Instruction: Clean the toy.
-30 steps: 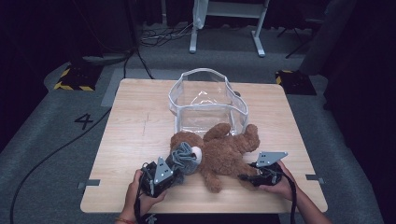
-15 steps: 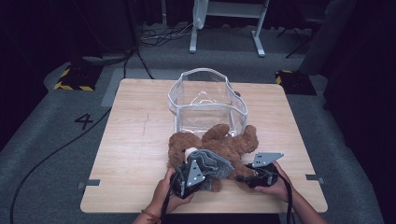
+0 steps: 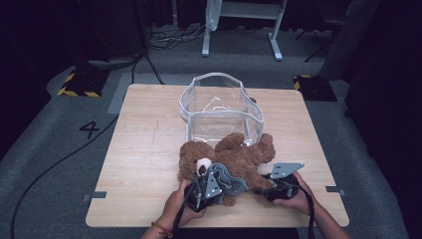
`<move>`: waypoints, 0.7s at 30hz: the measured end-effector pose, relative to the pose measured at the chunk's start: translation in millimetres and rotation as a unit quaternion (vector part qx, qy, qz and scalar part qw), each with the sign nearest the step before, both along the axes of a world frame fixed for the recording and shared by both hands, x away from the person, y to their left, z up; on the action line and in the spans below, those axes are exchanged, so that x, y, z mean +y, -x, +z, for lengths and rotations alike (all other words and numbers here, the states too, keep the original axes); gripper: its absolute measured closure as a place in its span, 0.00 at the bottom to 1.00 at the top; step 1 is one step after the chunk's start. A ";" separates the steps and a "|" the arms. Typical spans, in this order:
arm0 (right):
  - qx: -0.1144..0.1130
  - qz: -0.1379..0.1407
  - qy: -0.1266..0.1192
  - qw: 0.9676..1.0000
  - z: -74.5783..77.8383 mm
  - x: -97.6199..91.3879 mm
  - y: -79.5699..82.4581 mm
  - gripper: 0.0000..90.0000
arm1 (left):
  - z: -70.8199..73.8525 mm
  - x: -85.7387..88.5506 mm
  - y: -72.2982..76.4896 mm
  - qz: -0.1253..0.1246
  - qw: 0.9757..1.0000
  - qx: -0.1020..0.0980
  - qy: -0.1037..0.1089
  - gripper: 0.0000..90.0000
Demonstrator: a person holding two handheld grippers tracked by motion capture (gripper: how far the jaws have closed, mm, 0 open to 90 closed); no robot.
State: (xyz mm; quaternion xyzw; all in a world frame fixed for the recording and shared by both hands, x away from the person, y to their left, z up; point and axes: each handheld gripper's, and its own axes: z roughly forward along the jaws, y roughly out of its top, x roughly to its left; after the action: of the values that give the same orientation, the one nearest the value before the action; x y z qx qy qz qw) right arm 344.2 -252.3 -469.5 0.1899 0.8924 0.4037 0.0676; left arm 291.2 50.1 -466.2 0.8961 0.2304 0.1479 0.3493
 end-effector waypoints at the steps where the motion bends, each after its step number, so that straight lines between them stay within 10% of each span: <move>1: 0.003 0.008 0.000 1.000 4.4 -6.5 -0.4 0.54 | 1.0 -1.1 0.2 -0.001 1.000 0.000 0.006 0.87; 9: -0.015 0.025 0.021 0.999 30.7 -38.6 -1.1 0.49 | 11.2 -32.6 0.4 -0.036 0.999 -0.017 0.019 0.86; 13: -0.015 0.003 -0.009 1.000 42.1 -63.0 -0.9 0.54 | 14.6 -40.7 -1.7 -0.045 0.998 -0.018 0.027 0.86; 21: 0.008 -0.006 0.016 1.000 15.9 -53.1 -9.6 0.70 | 15.6 -63.5 -3.4 -0.069 0.997 -0.011 0.025 0.86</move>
State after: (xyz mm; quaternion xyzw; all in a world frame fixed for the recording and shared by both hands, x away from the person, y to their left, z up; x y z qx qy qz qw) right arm 353.8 -305.4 -453.6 0.1971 0.8982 0.3872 0.0661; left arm 294.6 -13.4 -450.6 0.8990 0.1679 0.1278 0.3838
